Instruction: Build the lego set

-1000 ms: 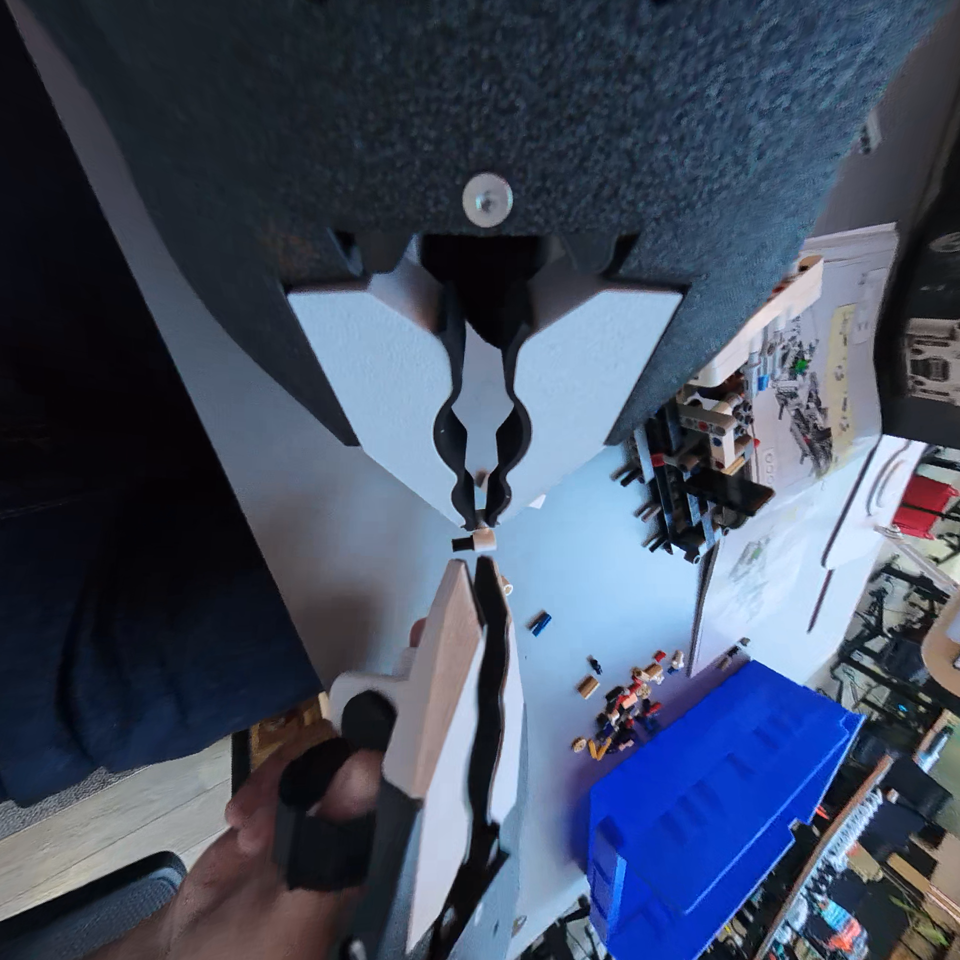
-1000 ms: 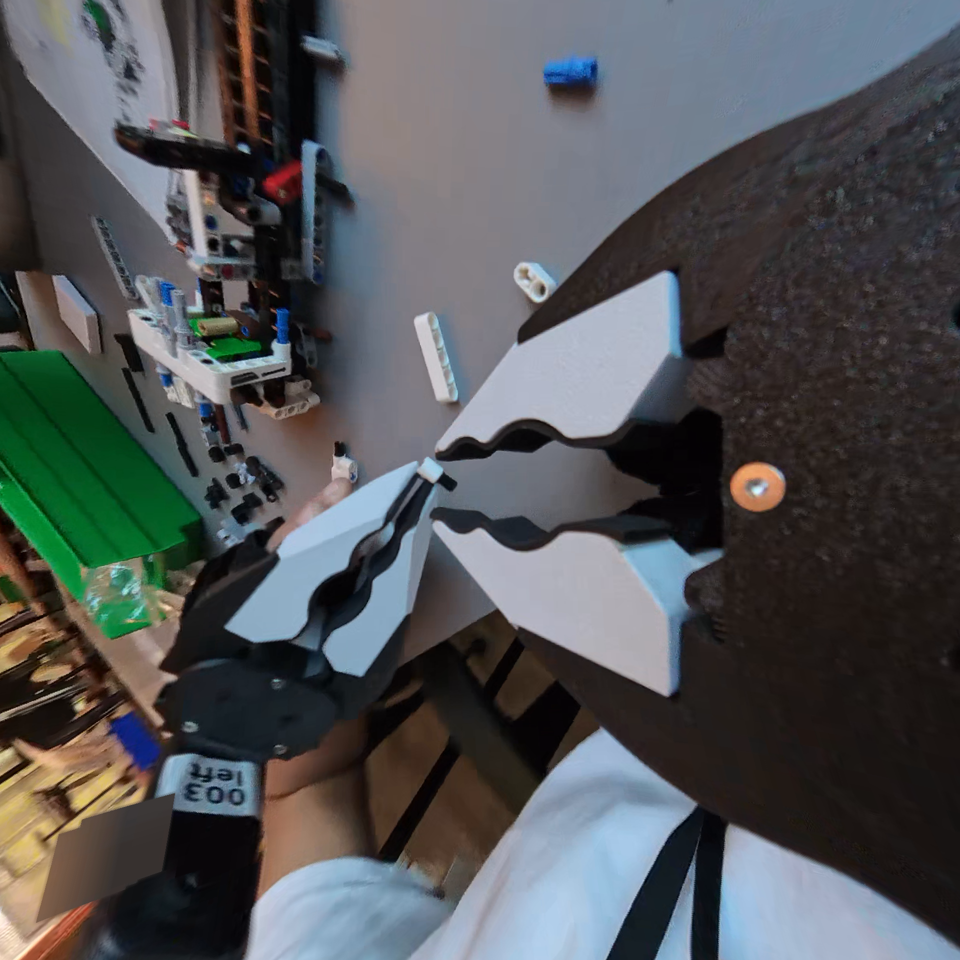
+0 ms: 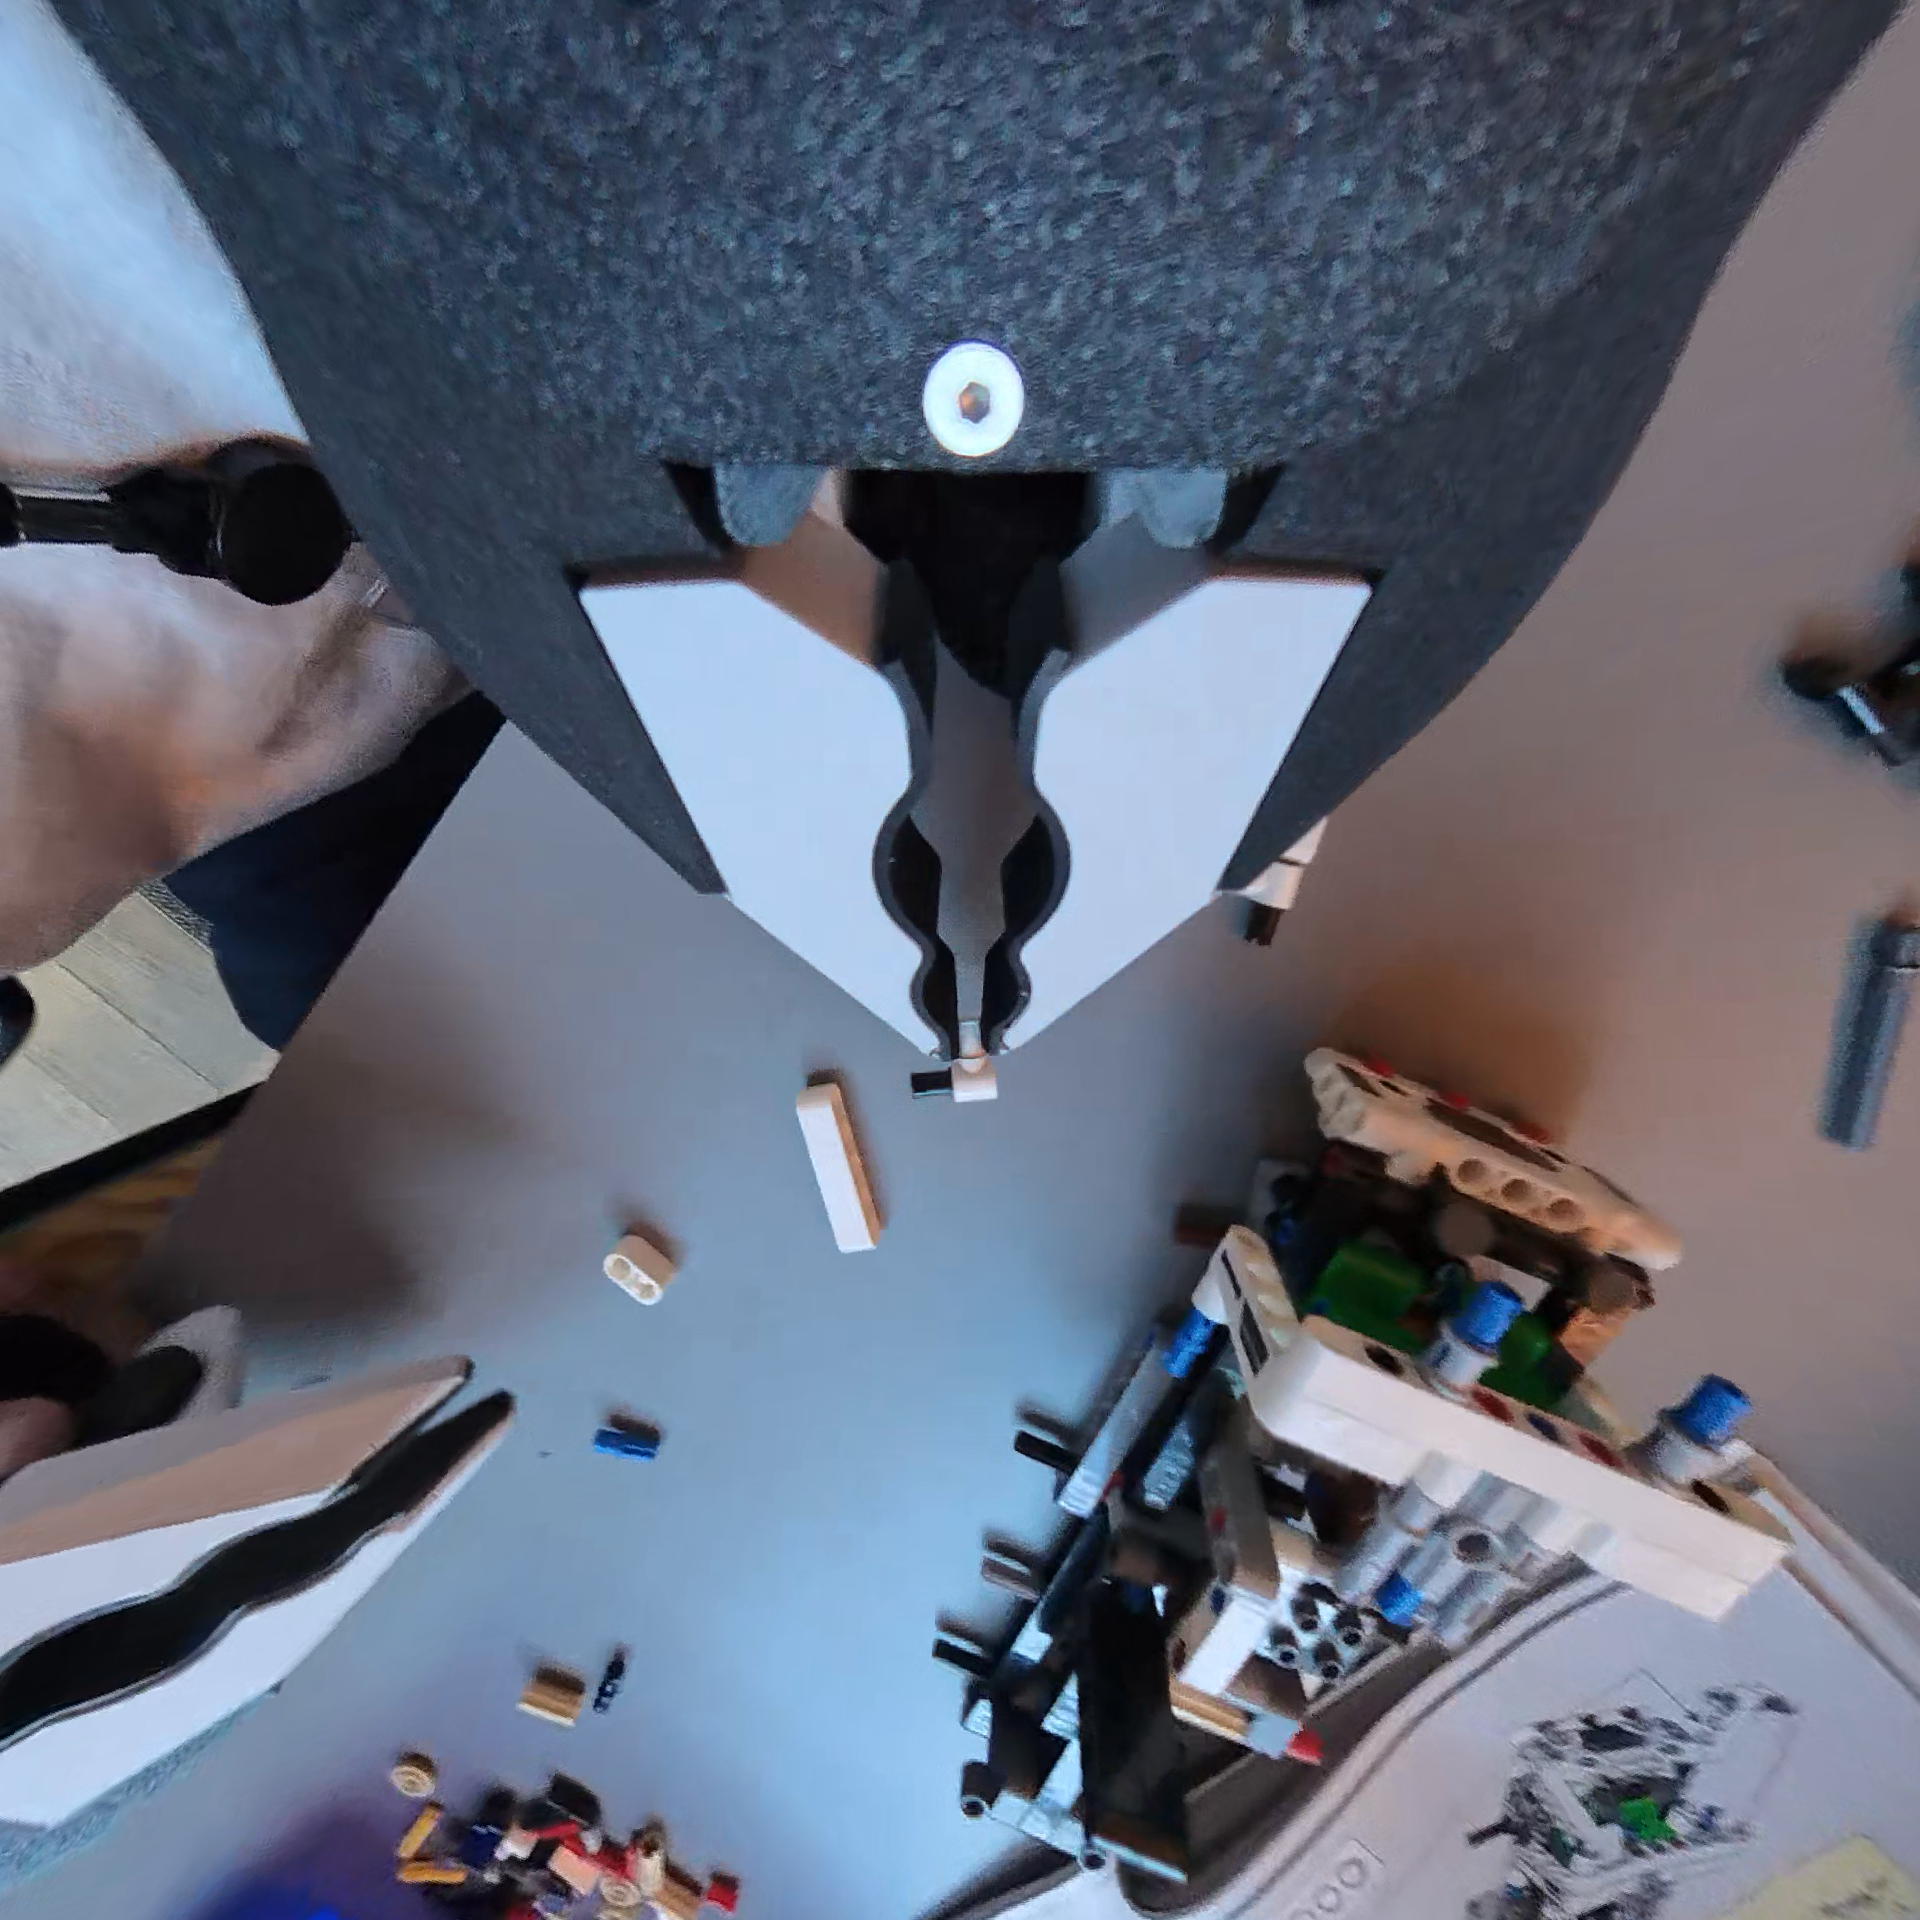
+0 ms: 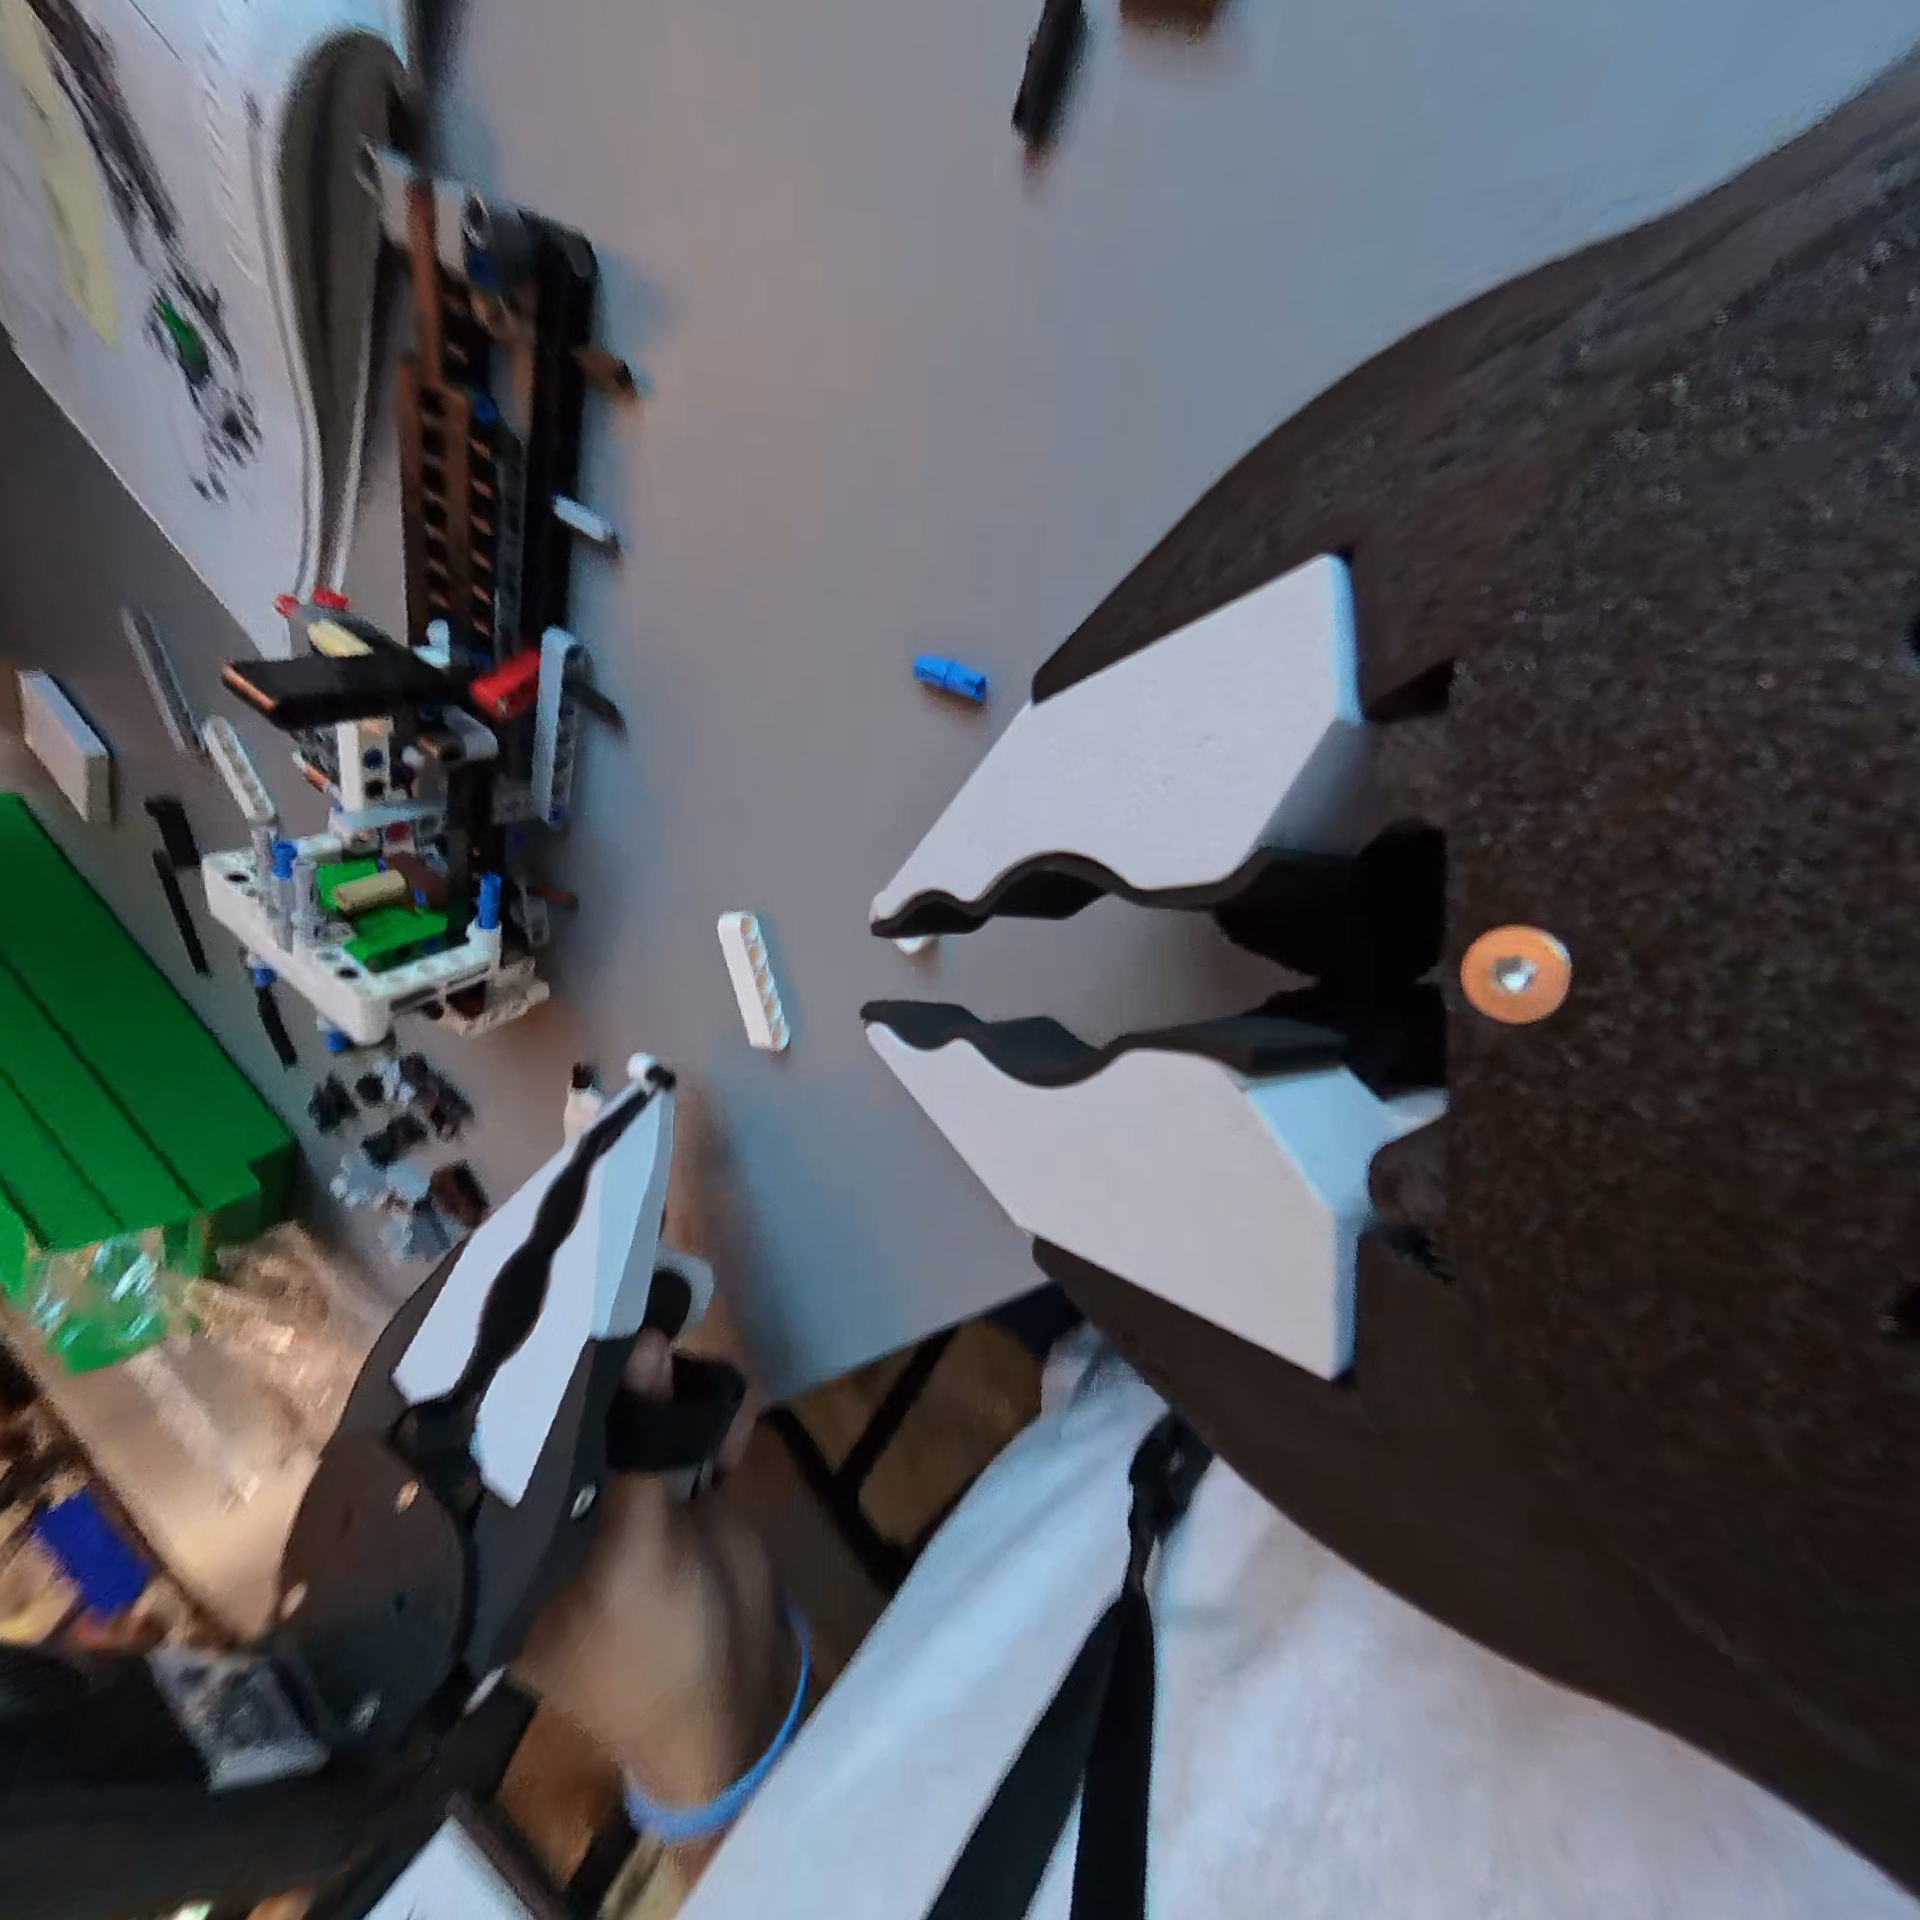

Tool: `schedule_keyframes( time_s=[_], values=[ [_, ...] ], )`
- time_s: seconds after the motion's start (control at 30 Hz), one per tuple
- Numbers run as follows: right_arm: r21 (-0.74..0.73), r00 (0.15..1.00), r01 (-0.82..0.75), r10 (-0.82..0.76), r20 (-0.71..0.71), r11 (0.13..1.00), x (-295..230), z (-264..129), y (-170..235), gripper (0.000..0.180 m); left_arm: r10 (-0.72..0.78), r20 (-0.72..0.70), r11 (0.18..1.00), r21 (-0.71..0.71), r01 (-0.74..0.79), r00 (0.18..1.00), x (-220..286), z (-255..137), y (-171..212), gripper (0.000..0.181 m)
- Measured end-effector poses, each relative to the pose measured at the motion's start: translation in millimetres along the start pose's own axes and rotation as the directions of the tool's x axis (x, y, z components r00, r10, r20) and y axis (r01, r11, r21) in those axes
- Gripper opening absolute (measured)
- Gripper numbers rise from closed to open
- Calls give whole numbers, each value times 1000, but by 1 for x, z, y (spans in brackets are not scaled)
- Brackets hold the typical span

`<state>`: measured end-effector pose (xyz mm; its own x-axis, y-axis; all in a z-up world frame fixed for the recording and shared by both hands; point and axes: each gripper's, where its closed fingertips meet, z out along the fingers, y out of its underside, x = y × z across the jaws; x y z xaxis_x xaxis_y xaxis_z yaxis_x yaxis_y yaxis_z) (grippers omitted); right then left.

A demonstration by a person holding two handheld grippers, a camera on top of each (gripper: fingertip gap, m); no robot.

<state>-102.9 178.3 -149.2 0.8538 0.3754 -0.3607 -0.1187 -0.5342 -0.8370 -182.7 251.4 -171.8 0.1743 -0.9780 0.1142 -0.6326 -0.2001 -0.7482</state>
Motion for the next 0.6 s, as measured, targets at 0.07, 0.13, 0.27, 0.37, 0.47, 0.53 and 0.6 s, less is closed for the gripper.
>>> schedule_keyframes(
  time_s=[0.07, 0.13, 0.27, 0.37, 0.47, 0.53, 0.6],
  values=[
    [-6, 993, -83, 83, 79, 997, -2, 1, -1, 11, 5, 36, 1000, -6, -4, 999, -3, 0, -3, 1],
    [-8, 983, -124, 124, 134, 992, -5, 0, -1, 13, 4, 56, 1000, -9, -4, 998, -6, 2, -6, 2],
    [41, 967, -145, 133, 217, 989, -11, -8, -9, 13, -5, 57, 1000, 3, 5, 998, -11, 10, -9, 1],
    [86, 957, -180, 154, 246, 980, -10, -14, -16, 13, -3, 30, 1000, 4, 3, 1000, -7, 16, -11, 1],
    [115, 949, -226, 191, 252, 967, -4, -16, -22, 13, 6, 36, 1000, -24, -5, 999, -6, 18, -8, 1],
    [129, 950, -228, 191, 249, 965, -3, -17, -23, 13, 9, 47, 999, -42, -7, 999, -7, 18, -4, 1],
    [142, 953, -227, 189, 237, 964, -2, -18, -24, 13, -2, 56, 998, -59, 6, 998, -8, 16, 0, 1]
  ],
)
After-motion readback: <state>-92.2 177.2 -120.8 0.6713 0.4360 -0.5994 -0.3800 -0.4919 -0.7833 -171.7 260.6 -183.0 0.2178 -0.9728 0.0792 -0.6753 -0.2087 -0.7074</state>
